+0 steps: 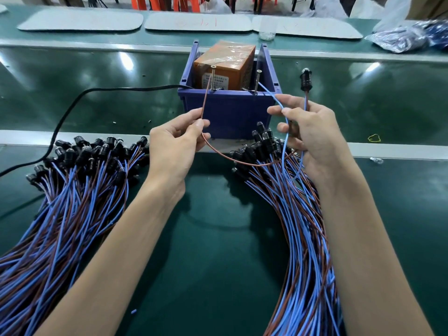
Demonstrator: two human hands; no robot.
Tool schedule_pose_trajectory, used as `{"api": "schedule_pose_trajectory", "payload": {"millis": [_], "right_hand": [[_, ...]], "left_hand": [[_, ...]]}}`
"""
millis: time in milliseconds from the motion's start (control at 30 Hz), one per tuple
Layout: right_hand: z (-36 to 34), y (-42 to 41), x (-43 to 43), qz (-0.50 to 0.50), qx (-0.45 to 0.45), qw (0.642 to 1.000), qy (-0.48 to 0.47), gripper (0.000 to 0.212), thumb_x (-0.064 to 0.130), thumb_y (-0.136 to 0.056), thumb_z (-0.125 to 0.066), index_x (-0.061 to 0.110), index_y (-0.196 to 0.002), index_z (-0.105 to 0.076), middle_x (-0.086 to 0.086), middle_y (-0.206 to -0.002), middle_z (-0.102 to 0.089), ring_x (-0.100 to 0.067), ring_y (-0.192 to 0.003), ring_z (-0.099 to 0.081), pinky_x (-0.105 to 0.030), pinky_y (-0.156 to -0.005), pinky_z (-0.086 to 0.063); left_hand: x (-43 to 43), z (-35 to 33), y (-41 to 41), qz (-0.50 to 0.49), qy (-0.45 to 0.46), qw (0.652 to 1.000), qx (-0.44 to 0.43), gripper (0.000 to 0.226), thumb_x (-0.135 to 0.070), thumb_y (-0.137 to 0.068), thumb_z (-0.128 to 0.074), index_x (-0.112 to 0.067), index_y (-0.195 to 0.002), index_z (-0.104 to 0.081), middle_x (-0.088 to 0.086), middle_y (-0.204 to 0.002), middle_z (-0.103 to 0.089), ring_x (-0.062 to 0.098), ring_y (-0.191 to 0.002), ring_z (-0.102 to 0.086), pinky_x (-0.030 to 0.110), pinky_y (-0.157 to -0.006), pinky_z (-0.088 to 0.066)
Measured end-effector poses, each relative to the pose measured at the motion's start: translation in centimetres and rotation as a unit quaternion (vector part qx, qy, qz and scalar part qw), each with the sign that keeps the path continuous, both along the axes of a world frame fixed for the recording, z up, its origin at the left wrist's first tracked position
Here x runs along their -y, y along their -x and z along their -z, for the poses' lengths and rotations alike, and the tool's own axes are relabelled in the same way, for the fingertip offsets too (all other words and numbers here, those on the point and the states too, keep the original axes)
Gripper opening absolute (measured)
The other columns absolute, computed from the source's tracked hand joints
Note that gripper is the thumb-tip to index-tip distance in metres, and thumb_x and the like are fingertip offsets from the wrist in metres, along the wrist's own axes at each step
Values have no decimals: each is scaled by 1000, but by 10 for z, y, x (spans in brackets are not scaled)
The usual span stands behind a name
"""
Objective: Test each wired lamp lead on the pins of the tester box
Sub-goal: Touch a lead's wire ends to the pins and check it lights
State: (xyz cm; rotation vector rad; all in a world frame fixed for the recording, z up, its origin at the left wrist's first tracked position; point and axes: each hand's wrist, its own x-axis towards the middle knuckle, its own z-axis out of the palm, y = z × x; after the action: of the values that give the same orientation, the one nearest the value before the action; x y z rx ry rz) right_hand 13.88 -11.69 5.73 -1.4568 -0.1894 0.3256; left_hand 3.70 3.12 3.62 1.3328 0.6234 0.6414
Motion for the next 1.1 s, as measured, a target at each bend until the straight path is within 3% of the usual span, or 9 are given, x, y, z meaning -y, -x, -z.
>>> {"api": "schedule_pose_trajectory", "payload": {"millis": [200,433,900,1100], "right_hand": [[-1,0,0,-1,-2,1000,2,26,4,-94,-47,20,-90,-67,10,-67,-70,0,-42,-42,-10,-34,-23],[-1,-2,1,-2,-7,1000,-25,18,7,-95,-52,14,-90,-68,11,-56,-62,-2,-38,-31,-12,-37,-23],[0,-7,7,-10,8,999,-39,21,2,-92,-52,11,-84,-70,8,-57,-63,-3,-39,-26,-13,-35,-20],[0,-8,7,-11,12,999,-49,21,1,-91,-52,9,-85,-70,7,-57,-63,-2,-37,-28,-13,-34,-20]], "left_hand": [[2,-3,0,0,-10,1000,-10,20,-4,-92,-59,-17,-101,-71,-8,-76,-71,-1,-56,-60,12,-63,-50],[7,-8,2,6,-20,1000,-20,22,-4,-90,-59,-21,-91,-73,-8,-74,-71,-1,-53,-56,13,-61,-50],[16,-12,3,23,-33,999,-28,28,-3,-89,-59,-25,-80,-74,-11,-67,-71,0,-53,-56,13,-61,-51],[15,-13,3,8,-26,999,-29,20,-4,-89,-59,-19,-88,-72,-9,-72,-70,0,-54,-59,13,-60,-50]]}}
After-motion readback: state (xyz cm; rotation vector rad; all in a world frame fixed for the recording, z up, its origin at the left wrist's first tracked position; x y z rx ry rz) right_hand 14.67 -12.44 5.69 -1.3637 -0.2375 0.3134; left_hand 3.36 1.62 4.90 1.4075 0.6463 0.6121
